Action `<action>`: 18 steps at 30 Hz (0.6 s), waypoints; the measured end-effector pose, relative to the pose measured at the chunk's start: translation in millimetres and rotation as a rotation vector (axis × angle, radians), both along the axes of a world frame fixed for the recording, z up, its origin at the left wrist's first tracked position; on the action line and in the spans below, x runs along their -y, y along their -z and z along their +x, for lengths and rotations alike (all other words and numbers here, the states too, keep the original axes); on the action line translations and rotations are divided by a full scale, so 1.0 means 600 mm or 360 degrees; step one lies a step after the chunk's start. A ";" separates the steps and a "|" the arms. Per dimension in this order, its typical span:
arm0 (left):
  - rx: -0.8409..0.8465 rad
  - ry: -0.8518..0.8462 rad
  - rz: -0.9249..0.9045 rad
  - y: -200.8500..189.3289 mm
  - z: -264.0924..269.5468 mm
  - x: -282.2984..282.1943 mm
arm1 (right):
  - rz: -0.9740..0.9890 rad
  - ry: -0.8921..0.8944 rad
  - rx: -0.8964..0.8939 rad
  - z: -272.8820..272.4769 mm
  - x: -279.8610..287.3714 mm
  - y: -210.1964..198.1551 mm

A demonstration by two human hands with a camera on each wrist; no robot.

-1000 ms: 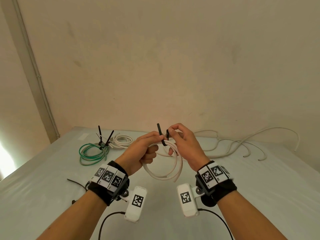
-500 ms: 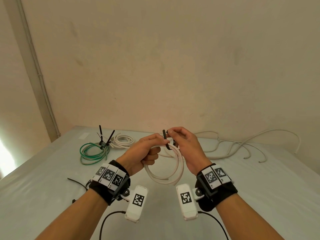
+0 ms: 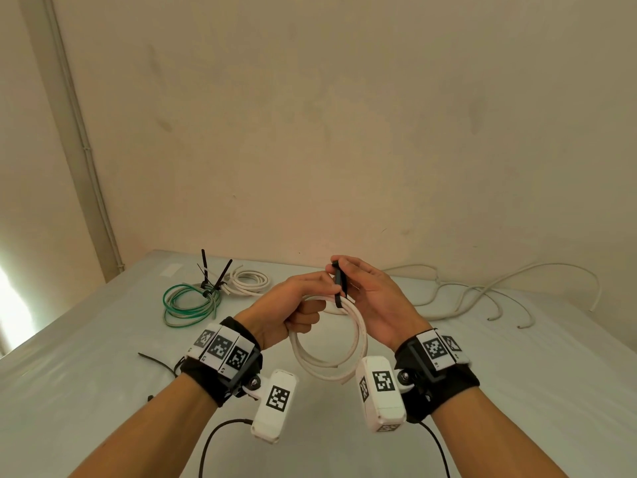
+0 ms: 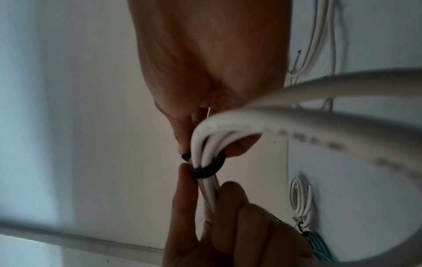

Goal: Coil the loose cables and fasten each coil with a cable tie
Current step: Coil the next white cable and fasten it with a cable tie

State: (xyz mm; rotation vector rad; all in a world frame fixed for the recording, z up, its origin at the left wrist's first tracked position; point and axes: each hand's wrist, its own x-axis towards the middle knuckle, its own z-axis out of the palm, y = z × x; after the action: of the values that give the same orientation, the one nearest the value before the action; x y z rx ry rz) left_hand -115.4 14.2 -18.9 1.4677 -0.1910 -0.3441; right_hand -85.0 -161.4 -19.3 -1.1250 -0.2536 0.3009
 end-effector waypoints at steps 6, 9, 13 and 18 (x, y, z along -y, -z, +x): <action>-0.0004 -0.0004 -0.0072 0.003 0.002 -0.007 | -0.0005 -0.0029 -0.0008 0.002 -0.003 0.002; -0.0007 -0.0018 -0.0055 0.005 0.002 -0.006 | 0.0034 -0.0052 -0.0006 0.001 -0.004 0.002; -0.0008 -0.0023 -0.0103 0.008 0.002 -0.006 | 0.0042 -0.0063 0.0006 -0.001 -0.002 0.003; -0.0006 -0.0043 -0.0096 0.008 0.002 -0.005 | 0.0033 -0.0080 0.0023 -0.001 0.002 0.001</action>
State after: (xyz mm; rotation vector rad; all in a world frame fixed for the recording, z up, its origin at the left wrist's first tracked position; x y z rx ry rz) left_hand -114.5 17.0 -24.0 1.4088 -0.1770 -0.3168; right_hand -85.3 -162.6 -20.2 -1.1018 -0.2971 0.3342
